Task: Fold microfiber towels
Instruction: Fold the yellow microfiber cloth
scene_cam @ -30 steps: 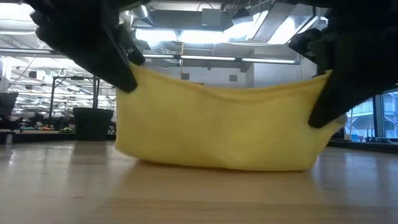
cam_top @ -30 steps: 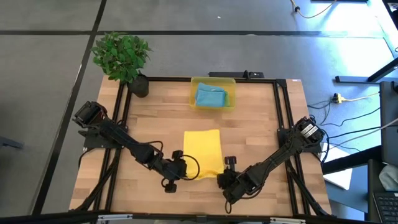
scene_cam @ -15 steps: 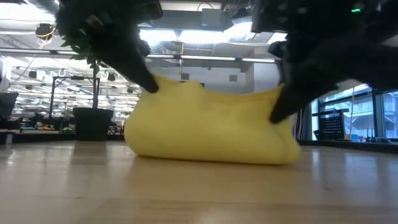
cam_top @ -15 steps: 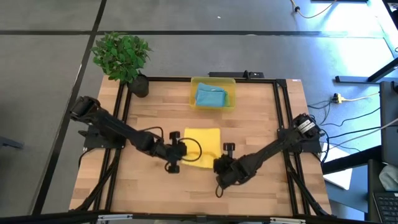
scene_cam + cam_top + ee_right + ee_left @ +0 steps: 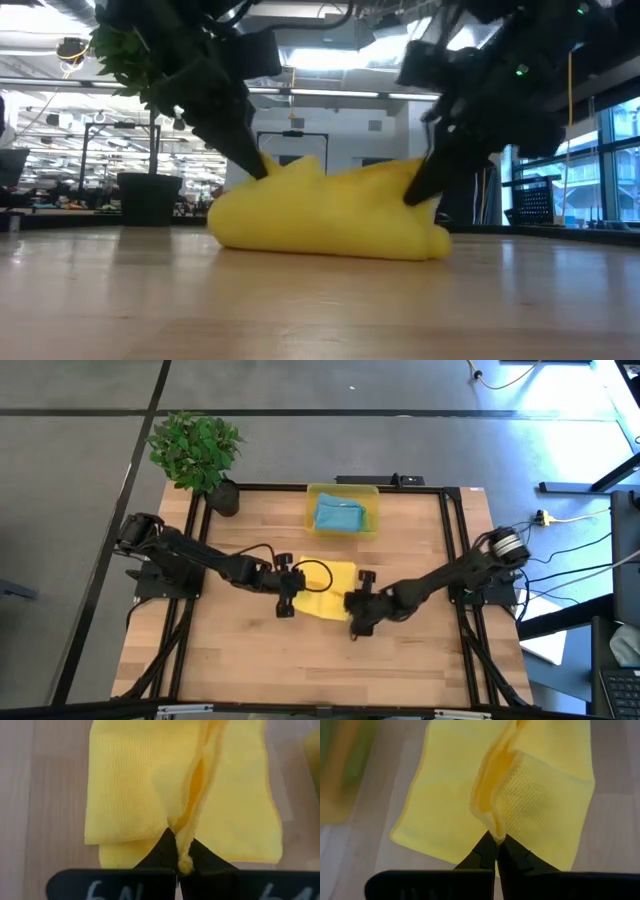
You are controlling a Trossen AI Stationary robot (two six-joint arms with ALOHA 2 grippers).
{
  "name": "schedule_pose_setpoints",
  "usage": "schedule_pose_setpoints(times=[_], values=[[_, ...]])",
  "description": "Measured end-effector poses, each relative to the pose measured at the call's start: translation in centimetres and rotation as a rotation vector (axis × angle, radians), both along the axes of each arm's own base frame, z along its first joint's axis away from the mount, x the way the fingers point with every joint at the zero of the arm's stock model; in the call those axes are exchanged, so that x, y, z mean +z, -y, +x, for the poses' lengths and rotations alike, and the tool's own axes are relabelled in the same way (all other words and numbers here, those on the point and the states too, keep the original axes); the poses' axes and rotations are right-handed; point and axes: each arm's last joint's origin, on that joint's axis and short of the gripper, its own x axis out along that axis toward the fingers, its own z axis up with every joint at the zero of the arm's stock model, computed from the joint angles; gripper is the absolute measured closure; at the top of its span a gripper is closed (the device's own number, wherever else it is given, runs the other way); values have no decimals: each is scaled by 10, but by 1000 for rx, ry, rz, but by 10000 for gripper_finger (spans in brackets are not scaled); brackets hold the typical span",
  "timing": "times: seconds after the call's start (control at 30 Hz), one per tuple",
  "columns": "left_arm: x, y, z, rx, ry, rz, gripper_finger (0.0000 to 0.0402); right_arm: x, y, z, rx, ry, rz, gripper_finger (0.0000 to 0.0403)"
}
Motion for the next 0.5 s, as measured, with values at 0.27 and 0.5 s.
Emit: schedule_pose_setpoints(times=[0.27, 0.5], values=[[-15, -29, -4, 66, -7, 13, 401, -1, 38, -44, -81, 218, 107, 403], [-30, -61, -9, 105, 34, -50, 402, -20, 66, -49, -159, 288, 184, 403]])
